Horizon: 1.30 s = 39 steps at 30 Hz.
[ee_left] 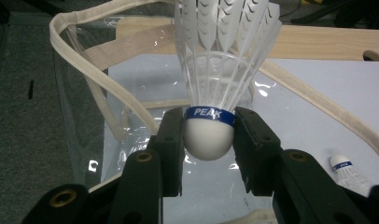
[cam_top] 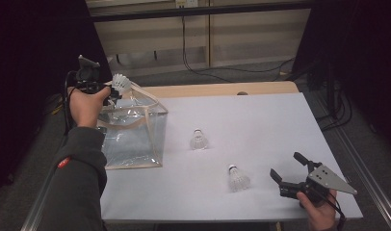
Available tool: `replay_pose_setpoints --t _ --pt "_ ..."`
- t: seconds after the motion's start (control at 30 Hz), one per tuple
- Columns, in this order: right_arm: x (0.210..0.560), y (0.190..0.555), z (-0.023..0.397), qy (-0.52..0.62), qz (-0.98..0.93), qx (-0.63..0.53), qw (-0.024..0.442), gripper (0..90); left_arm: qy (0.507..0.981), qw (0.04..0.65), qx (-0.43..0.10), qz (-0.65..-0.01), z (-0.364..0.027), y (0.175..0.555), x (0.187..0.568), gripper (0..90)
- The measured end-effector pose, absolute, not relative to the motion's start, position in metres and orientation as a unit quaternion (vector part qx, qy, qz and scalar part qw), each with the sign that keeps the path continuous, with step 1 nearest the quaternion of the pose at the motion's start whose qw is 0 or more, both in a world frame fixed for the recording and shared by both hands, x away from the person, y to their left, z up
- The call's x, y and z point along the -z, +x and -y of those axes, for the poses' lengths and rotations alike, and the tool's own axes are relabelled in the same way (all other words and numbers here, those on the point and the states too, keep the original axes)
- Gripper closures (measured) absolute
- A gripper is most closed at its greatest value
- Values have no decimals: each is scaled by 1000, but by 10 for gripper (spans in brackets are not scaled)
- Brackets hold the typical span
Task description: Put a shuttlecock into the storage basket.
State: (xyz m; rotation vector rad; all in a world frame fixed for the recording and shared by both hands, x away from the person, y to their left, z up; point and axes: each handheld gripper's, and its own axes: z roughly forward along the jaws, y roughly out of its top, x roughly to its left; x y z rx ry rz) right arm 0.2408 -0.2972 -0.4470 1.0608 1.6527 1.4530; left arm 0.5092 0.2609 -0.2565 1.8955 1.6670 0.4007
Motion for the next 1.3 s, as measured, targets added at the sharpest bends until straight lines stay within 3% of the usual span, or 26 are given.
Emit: replay_pose_setpoints --t 0.37,0.53,1.3 --pt "447 241 297 408 -635 -561 341 19 697 288 -154 -639 -266 512 265 642" --pt "448 241 296 407 -637 -560 340 19 702 288 -157 -632 -263 513 268 569" --pt "446 240 296 406 -636 -559 342 19 731 325 -118 -589 -248 494 253 477"
